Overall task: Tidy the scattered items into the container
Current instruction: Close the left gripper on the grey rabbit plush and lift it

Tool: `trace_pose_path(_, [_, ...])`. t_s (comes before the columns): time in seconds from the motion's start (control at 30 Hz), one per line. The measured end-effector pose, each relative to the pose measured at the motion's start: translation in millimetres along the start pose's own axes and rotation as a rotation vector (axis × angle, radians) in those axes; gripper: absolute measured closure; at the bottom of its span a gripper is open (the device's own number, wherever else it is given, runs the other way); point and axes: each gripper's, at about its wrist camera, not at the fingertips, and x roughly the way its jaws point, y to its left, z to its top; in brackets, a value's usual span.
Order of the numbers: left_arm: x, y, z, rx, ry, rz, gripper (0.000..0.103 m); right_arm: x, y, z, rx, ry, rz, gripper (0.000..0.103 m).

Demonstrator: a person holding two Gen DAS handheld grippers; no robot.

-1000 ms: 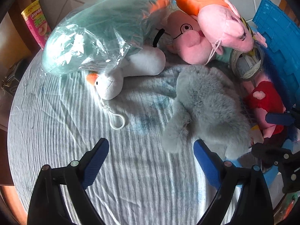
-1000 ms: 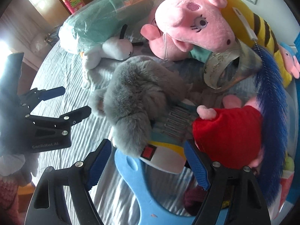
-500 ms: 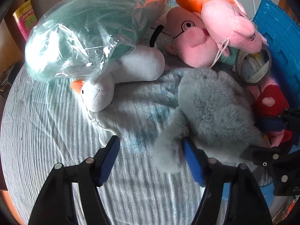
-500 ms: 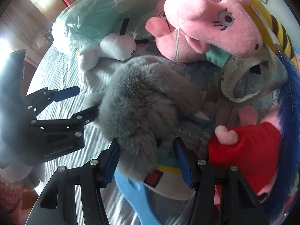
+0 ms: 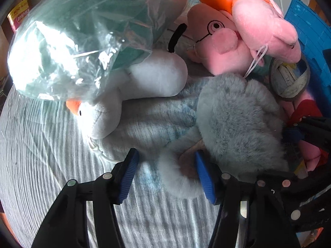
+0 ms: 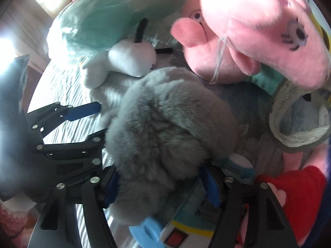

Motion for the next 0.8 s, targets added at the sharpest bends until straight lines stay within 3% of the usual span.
trace_pose_path(0.13, [1, -1, -1, 0.031, -0.006, -0.001, 0.047, 5, -2, -1, -0.012, 0.004, 0.007, 0.029])
trace_pose_path(0.2, [0, -2, -2, 0.039, -0.008, -0.006, 0.049, 8, 3, -2, -0.043, 0.012, -0.014, 0.033])
trace_pose_path(0.27, [-1, -4, -4, 0.040, -0.008, -0.033, 0.065, 11, 8, -4, -0.062, 0.018, -0.018, 0.049])
trace_pose_path(0.3, [-2, -6, -5, 0.033, -0.003, -0.058, 0.084, 11, 11, -5, -0.069, 0.017, -0.018, 0.052])
trace_pose_path(0.33, [-3, -8, -5, 0.026, 0.002, -0.083, 0.092, 10, 12, -6, -0.072, 0.012, -0.018, 0.056])
trace_pose_path(0.43, [-7, -17, -9, 0.038, 0.004, -0.120, 0.097, 0, 10, -10, -0.052, -0.024, 0.002, 0.061])
trace_pose_path(0.5, [-15, -21, -12, 0.038, -0.003, -0.146, 0.098, -12, 8, -13, -0.048, -0.053, 0.023, 0.077])
trace_pose_path(0.8, [-66, -34, -28, 0.108, -0.059, -0.163, 0.099, -70, -6, -48, 0.006, -0.139, 0.081, 0.081])
